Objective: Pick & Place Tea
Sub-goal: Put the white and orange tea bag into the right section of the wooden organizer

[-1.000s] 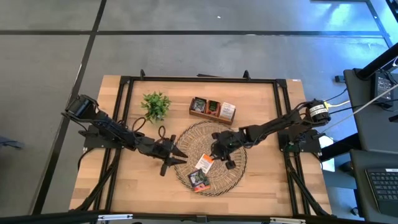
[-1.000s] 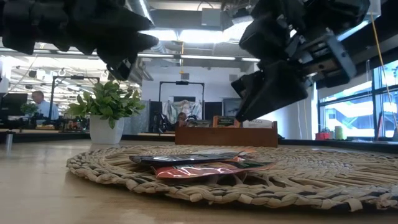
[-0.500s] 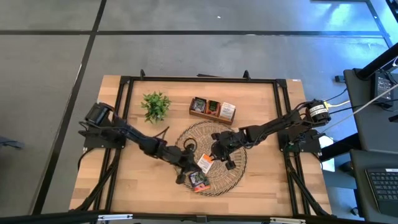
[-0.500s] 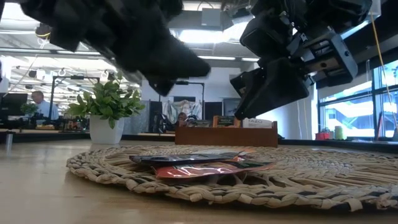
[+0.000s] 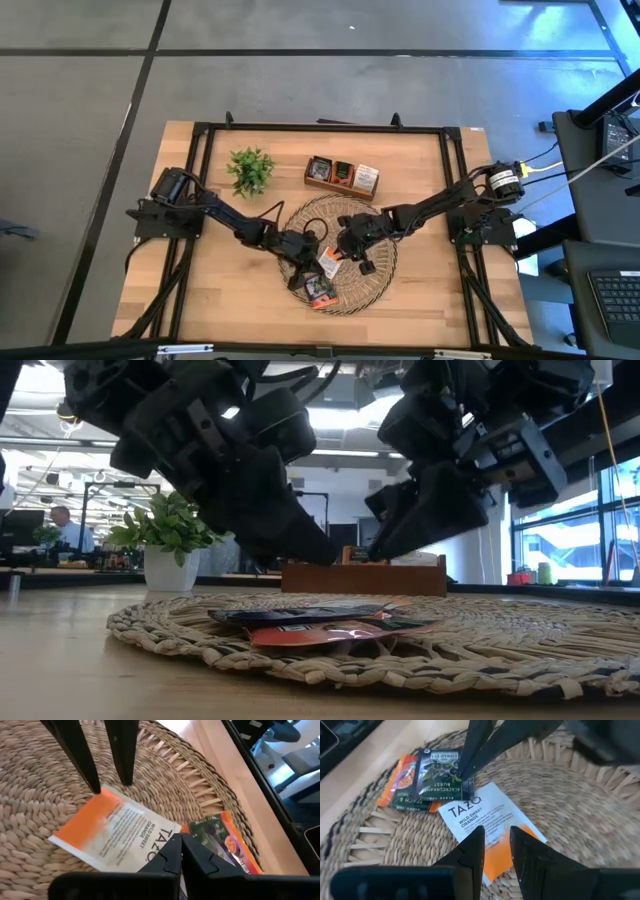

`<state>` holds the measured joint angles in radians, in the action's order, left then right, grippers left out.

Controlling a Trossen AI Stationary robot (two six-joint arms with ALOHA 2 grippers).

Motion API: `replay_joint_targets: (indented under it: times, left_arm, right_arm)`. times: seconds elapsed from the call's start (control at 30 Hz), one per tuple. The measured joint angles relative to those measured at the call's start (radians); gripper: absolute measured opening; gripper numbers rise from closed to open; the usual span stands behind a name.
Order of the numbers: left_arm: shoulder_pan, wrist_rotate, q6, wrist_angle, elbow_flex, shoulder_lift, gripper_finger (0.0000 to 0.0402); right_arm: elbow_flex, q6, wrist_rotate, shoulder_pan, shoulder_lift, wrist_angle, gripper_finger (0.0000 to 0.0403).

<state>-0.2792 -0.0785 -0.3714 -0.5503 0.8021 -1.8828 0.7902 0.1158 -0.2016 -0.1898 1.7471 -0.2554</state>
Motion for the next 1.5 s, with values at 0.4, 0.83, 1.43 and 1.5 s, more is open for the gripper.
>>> replay_joint_targets:
  times: [0.4,0.83,1.43,1.5]
  left_arm:
    - [0.000,0.015,0.012,-0.001,0.000,-0.026,0.0002]
    - [0.000,0.065,-0.037,-0.002,0.001,-0.072,0.0002]
    - [0.019,0.069,-0.093,0.024,0.001,-0.069,0.0002]
    - [0.024,0.069,-0.103,0.025,0.001,-0.069,0.0002]
  right_arm:
    - [-0.001,0.024,0.001,0.000,0.028,-0.019,0.0094]
    - [0.000,0.024,0.001,0.000,0.082,-0.025,0.0094]
    - [0.003,0.020,0.004,-0.063,0.119,0.000,0.0094]
    - [0.003,0.016,-0.002,-0.073,0.119,0.001,0.0094]
